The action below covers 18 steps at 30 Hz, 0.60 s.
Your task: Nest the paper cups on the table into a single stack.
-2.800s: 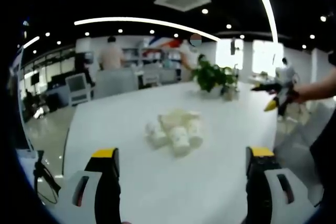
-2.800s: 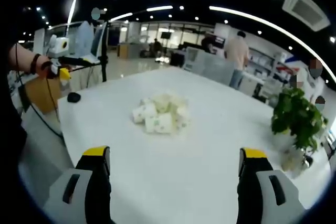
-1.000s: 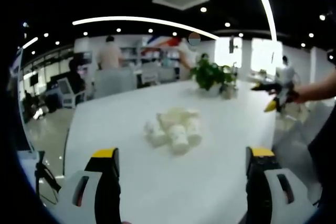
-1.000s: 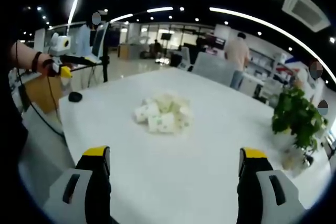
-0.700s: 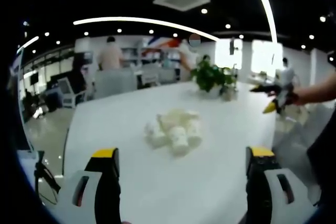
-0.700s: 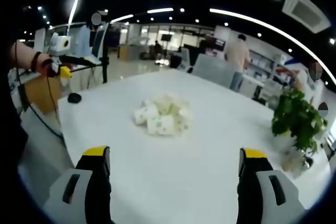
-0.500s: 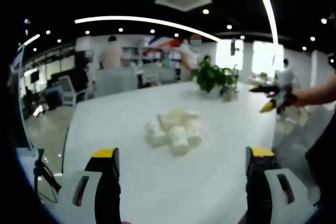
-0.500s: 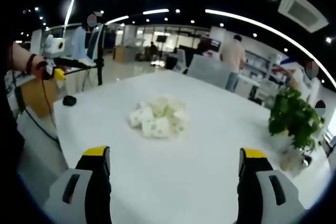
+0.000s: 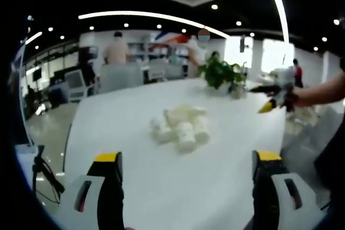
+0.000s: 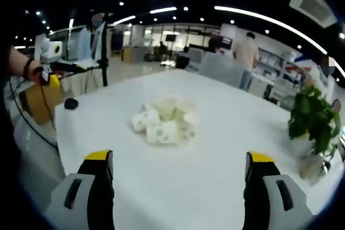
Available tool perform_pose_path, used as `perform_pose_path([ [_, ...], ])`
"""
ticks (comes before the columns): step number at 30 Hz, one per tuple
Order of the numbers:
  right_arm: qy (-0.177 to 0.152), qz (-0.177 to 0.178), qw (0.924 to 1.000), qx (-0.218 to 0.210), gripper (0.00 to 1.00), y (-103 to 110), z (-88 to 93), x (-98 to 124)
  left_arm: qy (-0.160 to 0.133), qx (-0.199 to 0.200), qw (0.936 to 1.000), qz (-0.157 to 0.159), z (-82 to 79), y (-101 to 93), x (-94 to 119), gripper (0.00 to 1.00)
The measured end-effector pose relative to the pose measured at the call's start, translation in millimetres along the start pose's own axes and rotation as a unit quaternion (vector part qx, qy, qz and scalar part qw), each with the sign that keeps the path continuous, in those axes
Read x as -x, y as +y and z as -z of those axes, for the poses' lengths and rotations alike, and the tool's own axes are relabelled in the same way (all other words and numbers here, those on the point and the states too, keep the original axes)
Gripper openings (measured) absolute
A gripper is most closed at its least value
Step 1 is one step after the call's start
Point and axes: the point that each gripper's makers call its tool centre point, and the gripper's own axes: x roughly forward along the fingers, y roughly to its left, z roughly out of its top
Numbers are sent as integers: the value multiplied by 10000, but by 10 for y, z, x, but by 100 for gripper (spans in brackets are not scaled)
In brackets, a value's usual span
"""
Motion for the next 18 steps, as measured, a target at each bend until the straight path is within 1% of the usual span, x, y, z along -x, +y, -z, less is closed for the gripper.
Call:
perform_pose_path([
  [7, -1, -144, 9999, 34, 100, -15, -10, -216, 77, 96, 9999, -96, 42, 47, -43, 99],
  [13, 0, -271, 9996, 28, 100, -43, -29, -377, 109, 99, 9998, -107, 51, 44, -76, 99],
  [15, -71, -302, 9995, -10, 100, -58, -51, -424, 120, 112, 9998, -126, 45, 56, -85, 99],
  [17, -51, -370, 9992, -130, 100, -61, -42, -480, 134, 93, 9998, -138, 45, 62, -89, 99],
  [18, -61, -378, 9992, -121, 100, -62, -44, -500, 161, 78, 9998, -125, 48, 58, -90, 99],
])
